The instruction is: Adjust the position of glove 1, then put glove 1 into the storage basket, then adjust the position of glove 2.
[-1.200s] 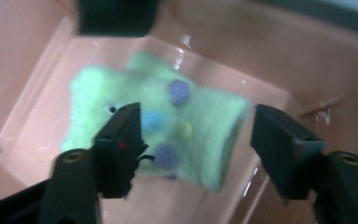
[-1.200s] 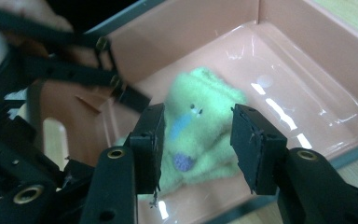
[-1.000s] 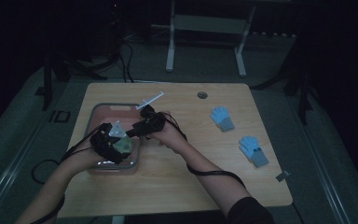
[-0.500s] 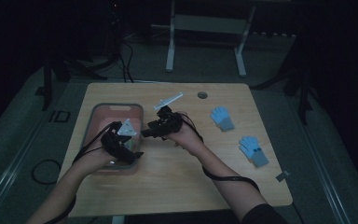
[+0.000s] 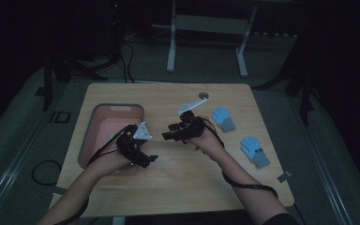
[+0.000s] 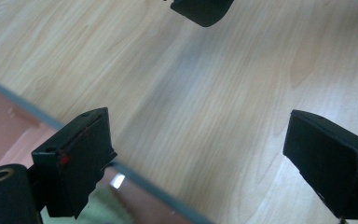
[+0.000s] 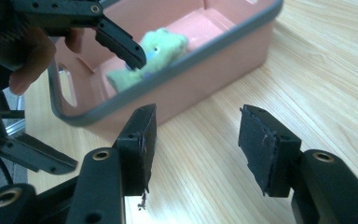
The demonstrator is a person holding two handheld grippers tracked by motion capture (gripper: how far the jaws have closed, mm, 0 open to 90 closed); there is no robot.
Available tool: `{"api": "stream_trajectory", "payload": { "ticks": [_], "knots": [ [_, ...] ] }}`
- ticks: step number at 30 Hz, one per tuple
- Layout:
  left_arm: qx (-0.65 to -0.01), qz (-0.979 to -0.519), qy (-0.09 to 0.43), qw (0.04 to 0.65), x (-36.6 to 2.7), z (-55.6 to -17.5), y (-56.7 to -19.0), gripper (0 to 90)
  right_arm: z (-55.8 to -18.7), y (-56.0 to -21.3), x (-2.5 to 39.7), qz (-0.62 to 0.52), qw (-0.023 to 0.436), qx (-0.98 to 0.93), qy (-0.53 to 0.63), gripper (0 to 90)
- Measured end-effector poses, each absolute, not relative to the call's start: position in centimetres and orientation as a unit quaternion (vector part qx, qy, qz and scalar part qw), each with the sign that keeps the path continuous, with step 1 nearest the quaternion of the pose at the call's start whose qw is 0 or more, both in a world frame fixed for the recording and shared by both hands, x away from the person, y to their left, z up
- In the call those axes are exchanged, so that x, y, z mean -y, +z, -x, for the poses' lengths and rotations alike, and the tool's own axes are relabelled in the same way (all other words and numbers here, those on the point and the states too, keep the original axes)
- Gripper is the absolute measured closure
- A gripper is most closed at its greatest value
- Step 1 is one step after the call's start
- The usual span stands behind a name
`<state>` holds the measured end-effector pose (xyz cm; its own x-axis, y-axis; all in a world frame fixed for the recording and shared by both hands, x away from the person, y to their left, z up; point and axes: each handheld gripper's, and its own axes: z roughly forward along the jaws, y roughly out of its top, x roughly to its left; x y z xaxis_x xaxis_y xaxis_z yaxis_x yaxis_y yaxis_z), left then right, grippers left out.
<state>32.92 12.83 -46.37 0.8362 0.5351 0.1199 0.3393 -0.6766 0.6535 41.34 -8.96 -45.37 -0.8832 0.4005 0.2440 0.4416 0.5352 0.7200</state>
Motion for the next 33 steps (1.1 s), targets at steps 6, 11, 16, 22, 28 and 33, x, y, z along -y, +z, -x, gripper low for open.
{"api": "stream_trajectory", "payload": {
  "ticks": [6,11,16,22,28,33],
  "knots": [
    [-0.241,-0.900,0.156,0.327,-11.7,-32.6,-46.3,8.4,-41.0,-45.8,11.0,0.247,0.020,0.871,-0.425,46.4],
    [-0.230,-0.903,0.151,0.330,-10.8,-32.1,-46.2,8.4,-41.0,-46.3,12.8,0.257,0.017,0.869,-0.423,46.6],
    [-0.227,-0.904,0.146,0.333,-9.8,-31.9,-46.3,8.4,-40.8,-46.4,14.2,0.264,0.011,0.866,-0.424,46.5],
    [-0.217,-0.908,0.138,0.332,-8.5,-31.7,-46.7,8.4,-40.7,-46.6,15.7,0.275,0.007,0.862,-0.425,46.6],
    [-0.214,-0.909,0.137,0.331,-7.6,-31.1,-47.4,8.4,-40.4,-46.9,17.5,0.281,-0.006,0.861,-0.424,46.5],
    [-0.211,-0.907,0.125,0.342,-6.9,-30.6,-48.2,8.4,-40.4,-47.3,19.7,0.286,-0.026,0.856,-0.429,46.6]
  ]
}}
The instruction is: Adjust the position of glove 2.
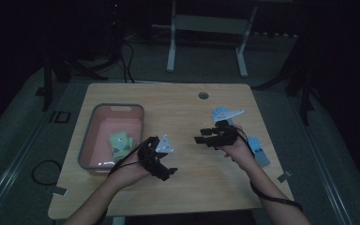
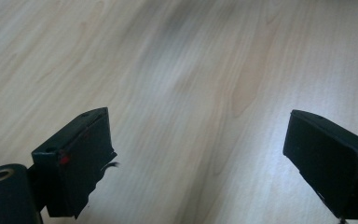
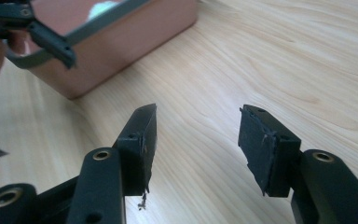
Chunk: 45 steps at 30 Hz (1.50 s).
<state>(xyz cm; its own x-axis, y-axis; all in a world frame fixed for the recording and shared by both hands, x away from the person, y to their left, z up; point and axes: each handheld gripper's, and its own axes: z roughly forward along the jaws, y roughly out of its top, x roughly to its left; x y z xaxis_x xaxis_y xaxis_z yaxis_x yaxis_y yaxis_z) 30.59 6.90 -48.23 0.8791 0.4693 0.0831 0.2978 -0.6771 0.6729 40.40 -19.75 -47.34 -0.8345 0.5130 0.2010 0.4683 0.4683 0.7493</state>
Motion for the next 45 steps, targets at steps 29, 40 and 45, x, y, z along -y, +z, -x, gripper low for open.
{"api": "stream_trajectory", "payload": {
  "ticks": [29,40,45],
  "knots": [
    [-0.240,-0.904,0.117,0.333,-5.2,-29.1,-54.9,8.4,-43.4,-51.4,30.6,-0.396,0.146,-0.823,0.381,52.7],
    [-0.225,-0.899,0.122,0.354,-6.1,-29.0,-54.9,8.4,-47.2,-51.1,31.1,-0.428,0.157,-0.808,0.373,53.8],
    [-0.225,-0.898,0.127,0.357,-6.4,-28.9,-54.9,8.4,-48.2,-51.3,31.1,-0.433,0.159,-0.811,0.360,53.3]
  ]
}}
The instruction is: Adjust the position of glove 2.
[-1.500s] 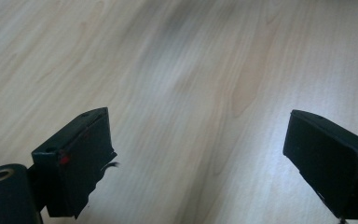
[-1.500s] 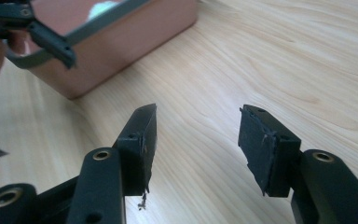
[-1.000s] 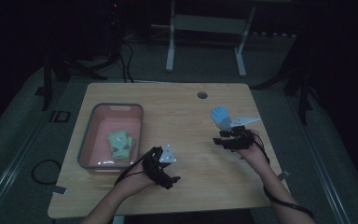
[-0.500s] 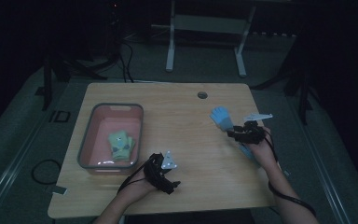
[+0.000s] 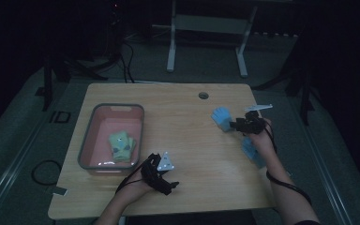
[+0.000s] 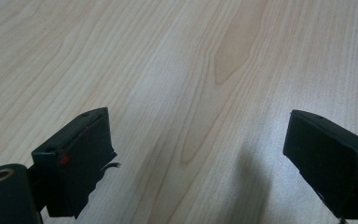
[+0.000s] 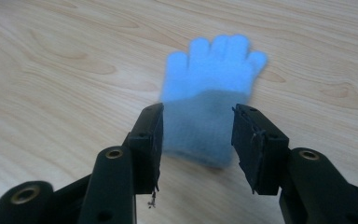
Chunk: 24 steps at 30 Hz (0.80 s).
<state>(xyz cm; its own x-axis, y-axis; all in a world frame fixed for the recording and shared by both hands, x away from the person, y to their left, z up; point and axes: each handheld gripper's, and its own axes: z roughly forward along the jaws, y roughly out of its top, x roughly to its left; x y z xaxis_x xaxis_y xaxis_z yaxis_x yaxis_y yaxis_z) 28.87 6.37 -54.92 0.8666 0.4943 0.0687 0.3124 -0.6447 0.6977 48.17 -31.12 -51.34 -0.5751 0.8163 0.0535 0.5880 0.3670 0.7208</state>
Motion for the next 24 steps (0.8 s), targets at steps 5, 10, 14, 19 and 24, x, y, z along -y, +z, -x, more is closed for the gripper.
{"api": "stream_trajectory", "payload": {
  "ticks": [5,10,14,19,24],
  "knots": [
    [-0.220,-0.895,0.123,0.369,-6.6,-28.6,-55.2,8.4,-49.4,-51.6,30.9,-0.439,0.157,-0.814,0.346,53.5],
    [-0.221,-0.892,0.121,0.376,-6.6,-28.5,-55.3,8.4,-50.1,-52.2,29.9,-0.432,0.157,-0.822,0.337,54.4],
    [-0.222,-0.893,0.120,0.373,-6.7,-28.6,-55.6,8.4,-50.8,-53.0,29.0,-0.425,0.163,-0.828,0.327,57.4],
    [-0.222,-0.892,0.118,0.375,-6.9,-28.6,-55.7,8.4,-51.6,-53.9,28.2,-0.421,0.166,-0.838,0.305,59.4],
    [-0.224,-0.891,0.120,0.376,-7.1,-28.6,-55.7,8.4,-51.7,-54.2,27.7,-0.420,0.168,-0.843,0.292,67.8]
  ]
}}
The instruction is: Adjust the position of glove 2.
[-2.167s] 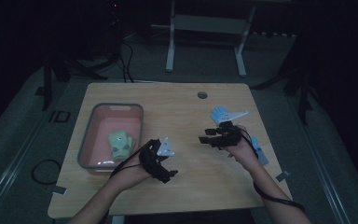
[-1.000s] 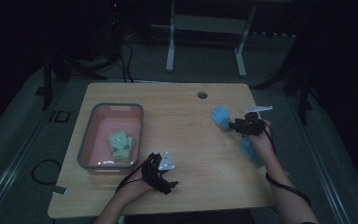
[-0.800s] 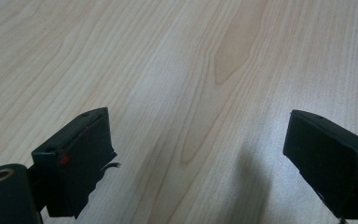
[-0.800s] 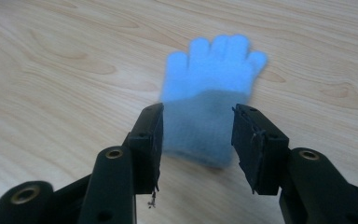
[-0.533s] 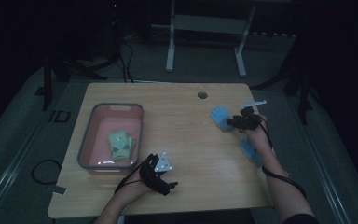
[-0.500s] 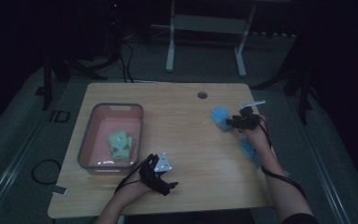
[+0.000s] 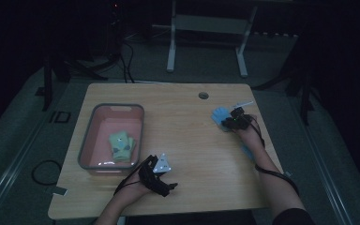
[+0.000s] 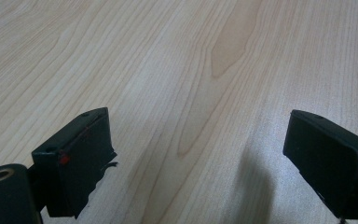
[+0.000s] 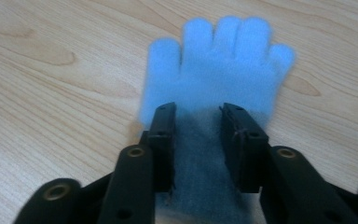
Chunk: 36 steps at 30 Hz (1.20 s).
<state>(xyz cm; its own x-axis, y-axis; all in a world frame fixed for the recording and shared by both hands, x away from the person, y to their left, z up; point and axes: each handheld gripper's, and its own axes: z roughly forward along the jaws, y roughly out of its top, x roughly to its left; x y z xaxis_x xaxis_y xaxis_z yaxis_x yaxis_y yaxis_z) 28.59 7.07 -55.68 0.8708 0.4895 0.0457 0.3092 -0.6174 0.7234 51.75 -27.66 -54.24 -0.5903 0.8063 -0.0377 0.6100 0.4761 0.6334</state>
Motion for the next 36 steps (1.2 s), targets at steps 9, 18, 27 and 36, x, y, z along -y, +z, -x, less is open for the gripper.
{"api": "stream_trajectory", "payload": {
  "ticks": [9,18,27,36],
  "knots": [
    [-0.221,-0.893,0.122,0.372,-7.1,-28.6,-55.8,8.4,-51.6,-53.8,26.7,-0.446,0.157,-0.839,0.268,85.0],
    [-0.223,-0.892,0.120,0.374,-7.1,-28.7,-55.8,8.4,-50.2,-51.9,26.5,-0.456,0.151,-0.827,0.293,87.0],
    [-0.224,-0.892,0.124,0.373,-7.1,-28.5,-55.7,8.4,-46.3,-47.9,24.9,-0.470,0.157,-0.804,0.329,87.0],
    [-0.220,-0.892,0.130,0.374,-6.8,-28.1,-55.5,8.4,-41.3,-46.4,22.5,-0.487,0.172,-0.783,0.347,87.1]
  ]
}}
